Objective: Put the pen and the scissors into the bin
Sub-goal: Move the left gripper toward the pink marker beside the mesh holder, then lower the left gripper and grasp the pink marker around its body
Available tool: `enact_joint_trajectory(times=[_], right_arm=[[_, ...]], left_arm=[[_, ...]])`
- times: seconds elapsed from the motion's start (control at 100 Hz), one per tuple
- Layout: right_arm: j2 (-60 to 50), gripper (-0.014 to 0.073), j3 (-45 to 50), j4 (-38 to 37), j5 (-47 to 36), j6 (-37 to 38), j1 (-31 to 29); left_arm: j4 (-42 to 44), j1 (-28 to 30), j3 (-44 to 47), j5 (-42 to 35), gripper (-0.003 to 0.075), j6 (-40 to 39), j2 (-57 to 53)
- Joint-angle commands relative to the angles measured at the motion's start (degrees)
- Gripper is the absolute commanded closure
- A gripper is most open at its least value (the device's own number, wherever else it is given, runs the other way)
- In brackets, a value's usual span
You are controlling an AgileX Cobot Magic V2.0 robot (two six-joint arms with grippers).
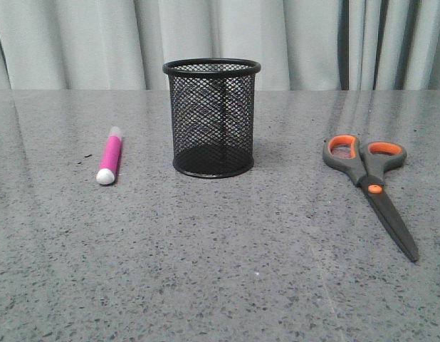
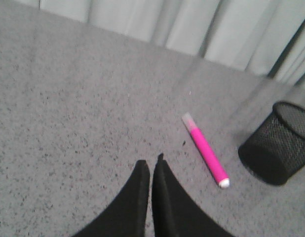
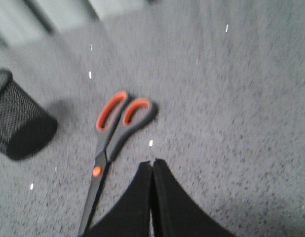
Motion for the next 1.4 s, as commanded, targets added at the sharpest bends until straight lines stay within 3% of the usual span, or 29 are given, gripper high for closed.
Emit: enact_joint_trajectory(times=[0.0,0.27,0.34,0.46,0.53,0.79,0.95,1.169,1.389], right_arm=[[7.1,0.0648,-6.26,-0.31,1.93,-0.28,-0.23],[17.17,0.063,-14.39,-0.05,8.48,-2.97,-0.23],[18.72,0.0546,-16.04,0.1,10.64,-3.33,-0.23],[20.54,0.0279,-17.74,0.38,11.99,-3.49,-0.23],[20.67,0.0186,-18.28,0.52,11.99,-3.49,-0.23],[20.67,0.0199,-18.28,0.92,11.86,-4.58,-0.23],[20.67,0.0199,-18.28,0.92,11.65,-4.69,-0.23],[20.67,0.0199,-18.28,0.92,10.68,-4.69,-0.23],[20.67,0.0199,-18.28,0.92,9.91,-4.76,-0.23]], left_arm=[[0.0,0.07,-6.26,3.71,0.074,1.47,6.73],[-5.09,-0.13,-12.52,9.04,0.0737,10.25,18.34],[-9.44,-0.13,-13.44,9.16,0.0709,16.16,20.34],[-16.5,-0.13,-14.34,9.16,0.0599,21.59,23.77],[-19.6,-0.13,-14.71,9.3,0.0537,22.93,25.91],[-35.46,-0.13,-14.78,11.56,0.0374,34.61,33.71],[-44.45,-0.13,-16.55,12.92,0.0365,42.48,38.87],[-42.4,-0.45,-23.94,16.99,0.0365,43.37,46.06],[-34.43,-8.32,-31.78,14.86,0.0398,41.31,53.56]])
